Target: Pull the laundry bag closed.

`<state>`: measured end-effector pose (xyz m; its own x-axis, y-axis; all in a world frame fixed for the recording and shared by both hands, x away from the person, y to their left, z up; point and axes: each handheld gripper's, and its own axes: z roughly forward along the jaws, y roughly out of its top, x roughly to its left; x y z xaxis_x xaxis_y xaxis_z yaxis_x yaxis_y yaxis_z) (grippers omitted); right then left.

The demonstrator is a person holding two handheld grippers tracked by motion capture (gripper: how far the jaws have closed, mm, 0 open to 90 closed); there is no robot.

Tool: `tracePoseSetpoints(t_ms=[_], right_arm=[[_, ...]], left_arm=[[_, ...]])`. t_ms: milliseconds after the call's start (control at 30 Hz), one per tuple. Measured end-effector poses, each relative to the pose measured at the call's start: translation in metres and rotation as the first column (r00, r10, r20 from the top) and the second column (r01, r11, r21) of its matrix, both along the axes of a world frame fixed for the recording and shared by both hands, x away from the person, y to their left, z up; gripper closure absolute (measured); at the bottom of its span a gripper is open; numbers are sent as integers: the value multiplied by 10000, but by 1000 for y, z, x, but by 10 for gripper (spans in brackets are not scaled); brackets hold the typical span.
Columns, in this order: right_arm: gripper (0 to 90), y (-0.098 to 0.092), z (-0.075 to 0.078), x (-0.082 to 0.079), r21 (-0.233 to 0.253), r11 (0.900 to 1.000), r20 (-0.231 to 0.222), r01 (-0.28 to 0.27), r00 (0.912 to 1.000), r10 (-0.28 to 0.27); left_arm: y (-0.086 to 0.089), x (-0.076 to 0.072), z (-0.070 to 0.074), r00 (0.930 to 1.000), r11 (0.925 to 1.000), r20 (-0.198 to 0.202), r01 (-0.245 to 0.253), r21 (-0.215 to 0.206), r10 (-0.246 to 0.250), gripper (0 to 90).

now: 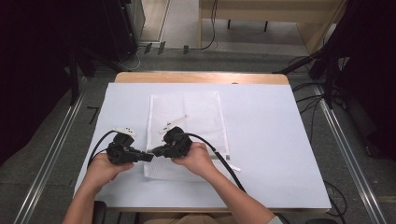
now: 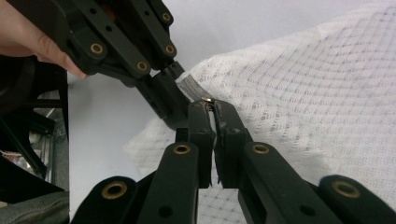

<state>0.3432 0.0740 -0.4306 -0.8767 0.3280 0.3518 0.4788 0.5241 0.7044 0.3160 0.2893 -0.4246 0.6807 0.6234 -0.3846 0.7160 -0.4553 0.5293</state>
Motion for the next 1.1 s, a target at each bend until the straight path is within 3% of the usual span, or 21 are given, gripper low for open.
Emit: tracePoseSetpoints(t_ms=[500, 900, 1100], right_arm=[[884, -11, -4, -2, -179, 9998, 183, 24, 9998, -20], [884, -24, -5, -3, -396, 9991, 296, 158, 9995, -146], [884, -33, -9, 1, -364, 9986, 30, 385, 9993, -384]], left_arm=[[2, 0, -1, 9994, 9994, -26, 343, -86, -344, 885], [4, -1, -2, 9996, 9993, 40, 292, -225, -291, 884], [6, 0, -2, 9996, 9993, 2, 266, -264, -266, 883]])
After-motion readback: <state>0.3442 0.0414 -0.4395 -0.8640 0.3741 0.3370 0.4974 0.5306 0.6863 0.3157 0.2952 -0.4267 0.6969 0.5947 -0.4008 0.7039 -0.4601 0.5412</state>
